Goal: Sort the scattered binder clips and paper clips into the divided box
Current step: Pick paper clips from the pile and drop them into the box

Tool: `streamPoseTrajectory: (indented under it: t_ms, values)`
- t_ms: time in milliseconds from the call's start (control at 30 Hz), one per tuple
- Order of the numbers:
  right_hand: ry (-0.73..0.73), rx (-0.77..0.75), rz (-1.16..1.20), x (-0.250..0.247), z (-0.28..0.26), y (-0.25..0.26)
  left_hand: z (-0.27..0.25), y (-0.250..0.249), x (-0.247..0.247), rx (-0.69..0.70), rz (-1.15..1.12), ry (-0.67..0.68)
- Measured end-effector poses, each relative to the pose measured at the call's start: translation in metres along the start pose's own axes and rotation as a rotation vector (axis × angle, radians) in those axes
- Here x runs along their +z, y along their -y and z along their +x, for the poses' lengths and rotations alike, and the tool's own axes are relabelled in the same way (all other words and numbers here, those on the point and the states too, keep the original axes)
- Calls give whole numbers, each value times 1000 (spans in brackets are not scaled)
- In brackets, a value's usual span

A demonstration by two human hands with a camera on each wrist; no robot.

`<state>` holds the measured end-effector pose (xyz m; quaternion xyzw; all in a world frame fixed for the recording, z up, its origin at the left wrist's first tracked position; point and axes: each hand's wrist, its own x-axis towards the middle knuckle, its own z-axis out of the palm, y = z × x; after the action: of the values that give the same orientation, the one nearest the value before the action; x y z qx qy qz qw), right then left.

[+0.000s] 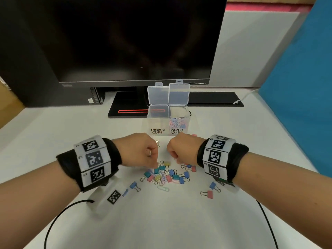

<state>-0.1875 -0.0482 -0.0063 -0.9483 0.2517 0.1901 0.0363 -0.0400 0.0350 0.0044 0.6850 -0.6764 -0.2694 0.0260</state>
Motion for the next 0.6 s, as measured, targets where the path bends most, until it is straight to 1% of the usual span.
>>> streamPoseTrajectory:
  t_ms: [100, 200, 367, 433, 500, 533, 567, 600]
  values:
    - [28, 24, 12, 3, 2, 2, -9, -6, 10, 44, 67, -31]
    - [84, 92, 8, 8, 5, 6, -8, -13, 23, 65, 156, -60]
    - [176, 125, -59, 10, 4, 16, -4, -19, 37, 17, 162, -102]
    - [164, 104, -32, 9, 2, 17, -4, -20, 39, -1, 162, -115]
    - [108, 94, 90, 7, -1, 9, -5, -18, 40, -7, 166, -112]
    - [82, 98, 188, 5, -5, 3, -7, -17, 40, -6, 167, -97]
    - [52, 103, 309, 3, -9, -4, -8, -15, 39, 2, 165, -77]
    - [23, 118, 482, 3, -14, -10, -10, -13, 38, 15, 160, -56]
